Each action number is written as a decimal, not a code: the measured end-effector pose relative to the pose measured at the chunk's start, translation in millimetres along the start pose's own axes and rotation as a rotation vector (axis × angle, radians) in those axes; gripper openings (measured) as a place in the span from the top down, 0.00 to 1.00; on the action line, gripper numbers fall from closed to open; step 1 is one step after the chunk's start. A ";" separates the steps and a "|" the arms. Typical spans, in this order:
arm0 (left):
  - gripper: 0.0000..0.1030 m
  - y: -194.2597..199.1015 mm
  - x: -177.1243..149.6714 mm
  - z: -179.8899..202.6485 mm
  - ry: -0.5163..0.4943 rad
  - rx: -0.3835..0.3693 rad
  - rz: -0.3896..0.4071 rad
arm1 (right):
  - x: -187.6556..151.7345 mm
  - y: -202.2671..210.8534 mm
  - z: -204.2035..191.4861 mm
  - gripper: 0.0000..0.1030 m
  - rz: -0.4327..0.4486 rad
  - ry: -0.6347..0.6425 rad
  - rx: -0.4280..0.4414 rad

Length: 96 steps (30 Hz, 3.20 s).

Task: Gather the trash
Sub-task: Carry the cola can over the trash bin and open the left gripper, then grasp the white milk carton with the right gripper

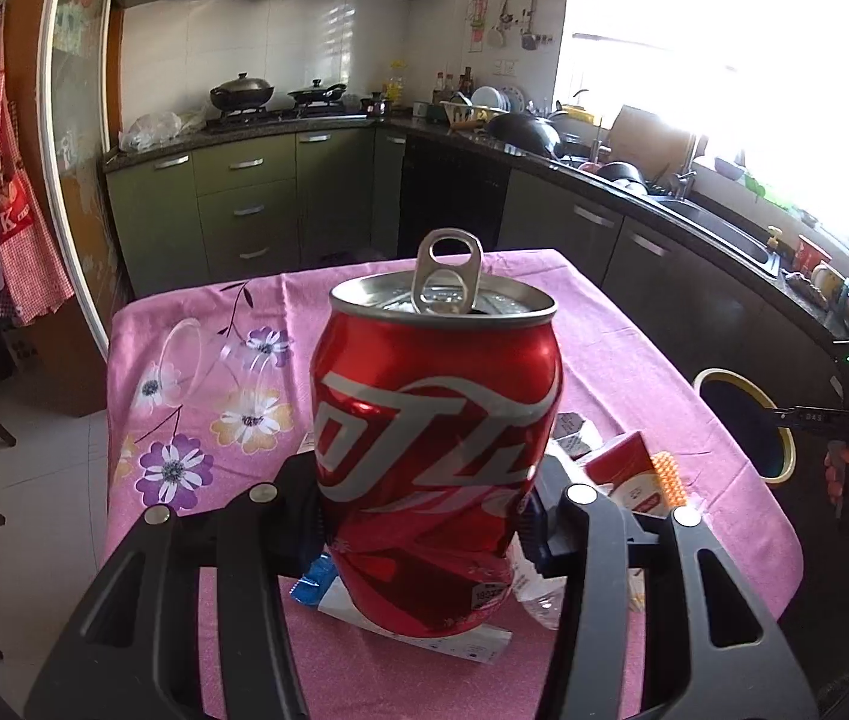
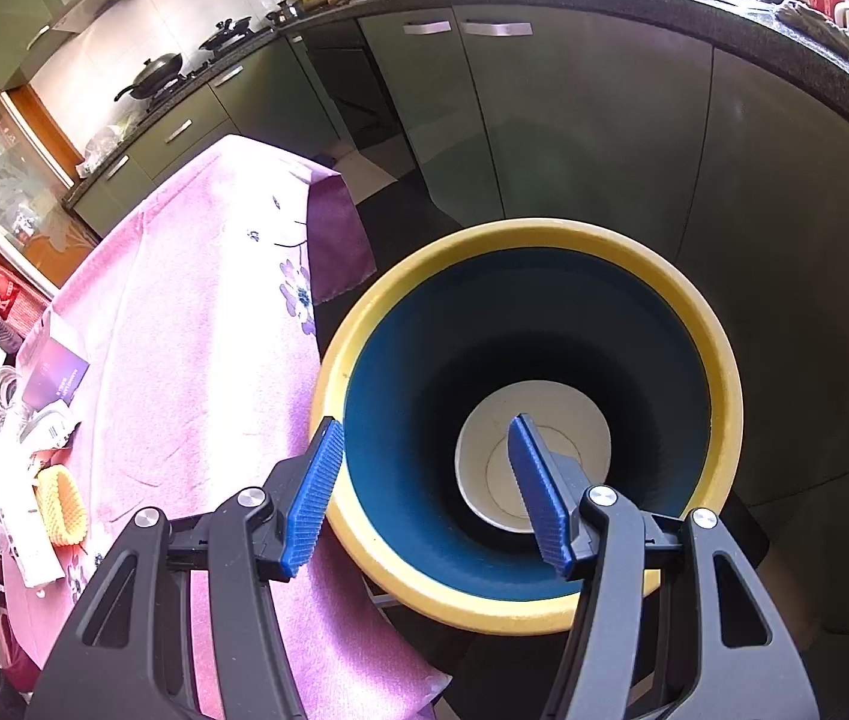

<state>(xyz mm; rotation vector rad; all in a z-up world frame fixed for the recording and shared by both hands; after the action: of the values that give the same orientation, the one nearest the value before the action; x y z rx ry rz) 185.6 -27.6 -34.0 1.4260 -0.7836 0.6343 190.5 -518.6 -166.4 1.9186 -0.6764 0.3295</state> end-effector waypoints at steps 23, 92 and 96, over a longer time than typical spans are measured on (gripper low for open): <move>0.53 -72.3 -0.6 385.8 -0.357 -0.574 -0.175 | -32.8 142.6 46.5 0.43 0.239 0.038 -0.082; 0.13 28.2 -41.1 -40.3 0.235 -0.018 -0.012 | -133.5 -72.9 -319.1 0.30 -0.011 0.553 0.146; 0.12 24.5 -44.2 -41.9 0.237 -0.022 -0.025 | -131.4 -77.9 -316.9 0.45 -0.017 0.553 0.145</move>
<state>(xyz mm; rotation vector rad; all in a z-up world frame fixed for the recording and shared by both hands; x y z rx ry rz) 143.3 18.9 -53.0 1.3104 -0.5839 0.7576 153.2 -168.9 -153.9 1.8455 -0.2719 0.8769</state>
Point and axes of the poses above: each gripper's, at about its wrist camera, not at the fingertips, and y roughly against the way its jaws point, z to its right, x to its top, the point moved 6 cm from there along -y, roughly the way its jaws point, and after that the axes turned 9 degrees about x, right-handed, at the moved point
